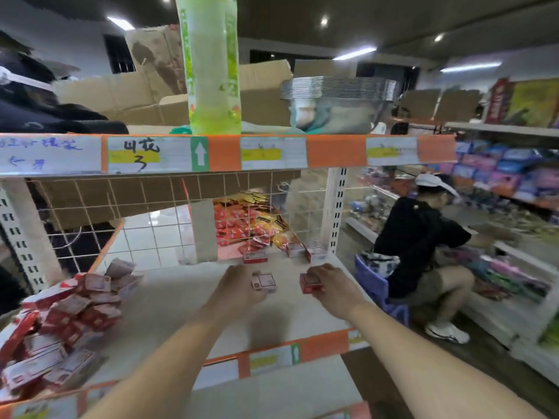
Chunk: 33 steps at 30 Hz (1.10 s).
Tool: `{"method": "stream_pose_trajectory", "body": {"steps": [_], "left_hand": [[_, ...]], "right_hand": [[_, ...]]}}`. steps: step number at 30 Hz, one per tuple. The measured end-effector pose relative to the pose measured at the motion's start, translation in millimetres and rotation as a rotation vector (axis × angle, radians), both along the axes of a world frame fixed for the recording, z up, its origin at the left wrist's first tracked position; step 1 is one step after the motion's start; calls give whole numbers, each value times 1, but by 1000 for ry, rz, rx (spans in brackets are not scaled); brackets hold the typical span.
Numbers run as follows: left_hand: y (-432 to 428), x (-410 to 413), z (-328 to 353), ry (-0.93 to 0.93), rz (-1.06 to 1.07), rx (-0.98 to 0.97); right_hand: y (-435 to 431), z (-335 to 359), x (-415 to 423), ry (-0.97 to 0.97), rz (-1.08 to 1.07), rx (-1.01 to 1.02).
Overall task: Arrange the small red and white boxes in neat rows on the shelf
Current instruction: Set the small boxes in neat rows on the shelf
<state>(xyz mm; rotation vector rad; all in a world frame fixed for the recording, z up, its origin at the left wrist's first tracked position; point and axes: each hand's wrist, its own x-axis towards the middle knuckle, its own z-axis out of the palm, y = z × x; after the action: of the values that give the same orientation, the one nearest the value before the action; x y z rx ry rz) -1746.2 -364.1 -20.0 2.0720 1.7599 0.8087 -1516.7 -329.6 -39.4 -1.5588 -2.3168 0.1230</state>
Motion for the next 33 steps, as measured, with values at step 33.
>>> {"method": "stream_pose_trajectory", "body": {"steps": [33], "left_hand": [[155, 111, -60, -32, 235, 33]], "right_hand": [[137, -55, 56, 268, 88, -54]]}}
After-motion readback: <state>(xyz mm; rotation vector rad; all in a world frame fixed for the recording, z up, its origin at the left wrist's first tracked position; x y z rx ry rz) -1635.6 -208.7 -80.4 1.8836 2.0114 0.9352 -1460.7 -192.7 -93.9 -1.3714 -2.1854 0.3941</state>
